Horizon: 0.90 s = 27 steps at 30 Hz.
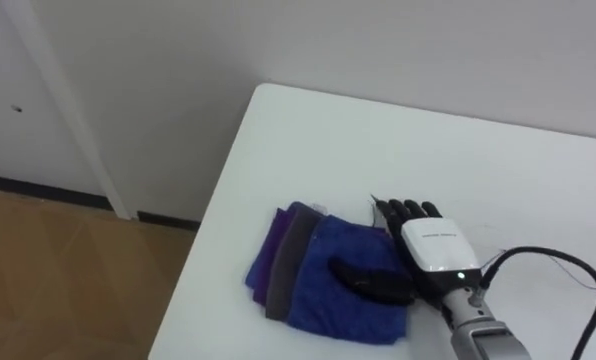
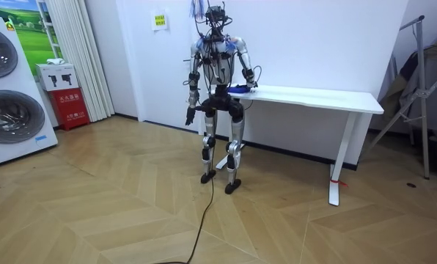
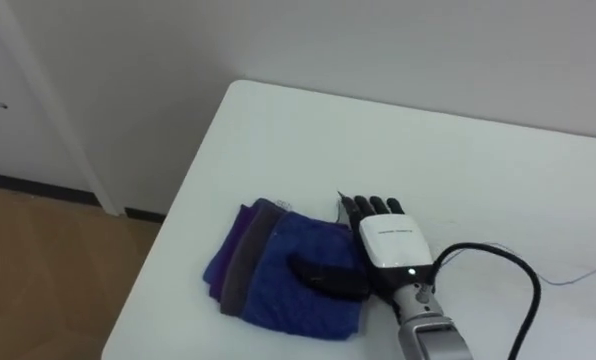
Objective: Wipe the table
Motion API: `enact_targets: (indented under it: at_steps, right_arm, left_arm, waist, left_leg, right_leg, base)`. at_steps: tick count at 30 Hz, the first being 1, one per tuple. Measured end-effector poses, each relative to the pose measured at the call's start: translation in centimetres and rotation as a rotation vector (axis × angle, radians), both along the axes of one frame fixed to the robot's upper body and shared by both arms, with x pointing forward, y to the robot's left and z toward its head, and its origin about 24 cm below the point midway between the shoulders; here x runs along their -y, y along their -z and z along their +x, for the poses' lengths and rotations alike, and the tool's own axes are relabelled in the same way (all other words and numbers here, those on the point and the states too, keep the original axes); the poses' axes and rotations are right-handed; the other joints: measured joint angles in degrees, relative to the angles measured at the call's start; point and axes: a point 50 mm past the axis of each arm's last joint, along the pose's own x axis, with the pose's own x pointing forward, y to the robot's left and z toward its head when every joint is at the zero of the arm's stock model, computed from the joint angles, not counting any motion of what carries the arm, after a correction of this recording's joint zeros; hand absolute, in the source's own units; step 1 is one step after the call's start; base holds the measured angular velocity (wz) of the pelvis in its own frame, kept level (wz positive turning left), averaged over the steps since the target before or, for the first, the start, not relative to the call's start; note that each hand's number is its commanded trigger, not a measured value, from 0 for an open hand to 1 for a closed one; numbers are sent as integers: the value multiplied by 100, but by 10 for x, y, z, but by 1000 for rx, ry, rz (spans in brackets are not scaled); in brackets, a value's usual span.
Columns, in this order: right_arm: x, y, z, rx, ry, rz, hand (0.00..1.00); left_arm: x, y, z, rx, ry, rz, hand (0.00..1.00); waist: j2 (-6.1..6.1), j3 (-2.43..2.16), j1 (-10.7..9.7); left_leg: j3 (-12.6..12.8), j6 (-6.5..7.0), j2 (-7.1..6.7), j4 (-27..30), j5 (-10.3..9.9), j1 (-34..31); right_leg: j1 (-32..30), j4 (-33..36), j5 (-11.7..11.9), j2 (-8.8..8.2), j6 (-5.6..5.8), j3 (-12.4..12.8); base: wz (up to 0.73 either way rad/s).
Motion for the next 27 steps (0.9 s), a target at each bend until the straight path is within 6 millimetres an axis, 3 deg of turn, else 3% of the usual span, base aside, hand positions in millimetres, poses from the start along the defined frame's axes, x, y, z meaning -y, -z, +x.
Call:
enact_targets:
  at_steps: [10, 18, 27]
  right_arm:
    - [-20, -20, -6, 86, -81, 68, 0]
    - [-32, -23, -8, 96, -149, 101, 0]
    - [-48, -27, -13, 67, -228, 121, 0]
  left_arm:
    - [1, 2, -6, -27, -20, -5, 0]
    - [2, 4, -2, -38, 0, -11, 0]
    - [5, 5, 3, -30, 15, -26, 0]
  waist:
    - [-18, -5, 24]
    - [-73, -42, 28]
    - [-77, -42, 54]
  left_leg:
    - [36, 0, 8, -34, -3, -6]
    - [51, 1, 10, -14, -2, -99]
    - [109, 1, 18, -54, -2, -112]
  right_leg:
    - [-20, 36, 0, 11, 0, 40]
    - [-122, 42, 0, 10, 0, 42]
    - [-228, 42, 0, 11, 0, 39]
  base:
    - [-2]
    - [0]
    - [-2]
